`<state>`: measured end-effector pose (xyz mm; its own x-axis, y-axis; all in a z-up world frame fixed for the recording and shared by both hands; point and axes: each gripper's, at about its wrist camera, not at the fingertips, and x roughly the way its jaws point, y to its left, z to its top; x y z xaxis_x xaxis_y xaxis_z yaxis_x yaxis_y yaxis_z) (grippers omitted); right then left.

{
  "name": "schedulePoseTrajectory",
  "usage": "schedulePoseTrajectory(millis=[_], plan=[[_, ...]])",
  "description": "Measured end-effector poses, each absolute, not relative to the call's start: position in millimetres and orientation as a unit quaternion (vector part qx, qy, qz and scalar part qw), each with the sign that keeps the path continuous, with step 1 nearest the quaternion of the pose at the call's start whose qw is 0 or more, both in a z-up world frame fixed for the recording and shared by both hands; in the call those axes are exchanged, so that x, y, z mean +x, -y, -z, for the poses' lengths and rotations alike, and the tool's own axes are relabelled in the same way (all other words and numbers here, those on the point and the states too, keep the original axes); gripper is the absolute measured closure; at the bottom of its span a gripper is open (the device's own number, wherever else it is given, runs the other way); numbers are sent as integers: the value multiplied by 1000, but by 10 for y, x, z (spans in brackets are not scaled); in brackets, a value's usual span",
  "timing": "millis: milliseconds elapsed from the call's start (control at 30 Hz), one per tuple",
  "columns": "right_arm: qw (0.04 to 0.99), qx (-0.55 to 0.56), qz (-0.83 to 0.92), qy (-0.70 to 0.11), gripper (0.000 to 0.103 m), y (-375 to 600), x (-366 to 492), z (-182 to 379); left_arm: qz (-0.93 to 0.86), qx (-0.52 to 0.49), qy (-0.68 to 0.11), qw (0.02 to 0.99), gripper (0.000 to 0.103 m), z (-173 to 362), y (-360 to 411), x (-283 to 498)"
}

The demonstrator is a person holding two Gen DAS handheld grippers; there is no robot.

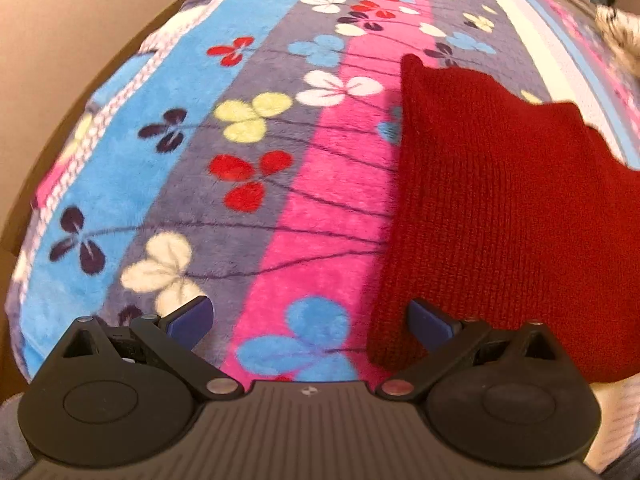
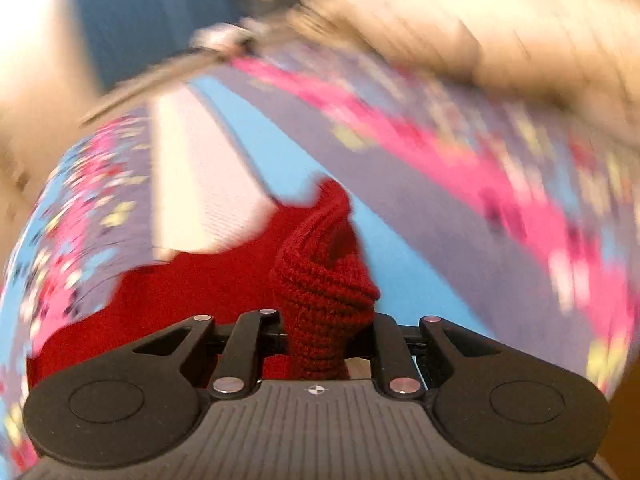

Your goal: Fold small clothes

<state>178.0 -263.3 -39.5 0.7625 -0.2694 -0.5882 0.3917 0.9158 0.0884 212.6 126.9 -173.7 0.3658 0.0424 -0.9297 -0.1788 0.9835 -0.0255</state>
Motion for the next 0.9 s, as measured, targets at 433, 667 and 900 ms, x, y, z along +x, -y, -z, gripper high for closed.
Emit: schedulePoseTrajectory(millis=[433, 667, 900], plan=[[874, -337, -170, -305, 86, -429, 1452, 1592, -101, -122, -552, 818, 0, 1775, -1924, 1923], [879, -245, -238, -333, 47, -248, 1451, 1277, -75, -123, -552, 821, 0, 1753, -1834, 1899], [862, -127, -292, -393, 45, -75, 1433, 1317, -61, -127, -540, 830, 0, 1643, -1727, 1863]])
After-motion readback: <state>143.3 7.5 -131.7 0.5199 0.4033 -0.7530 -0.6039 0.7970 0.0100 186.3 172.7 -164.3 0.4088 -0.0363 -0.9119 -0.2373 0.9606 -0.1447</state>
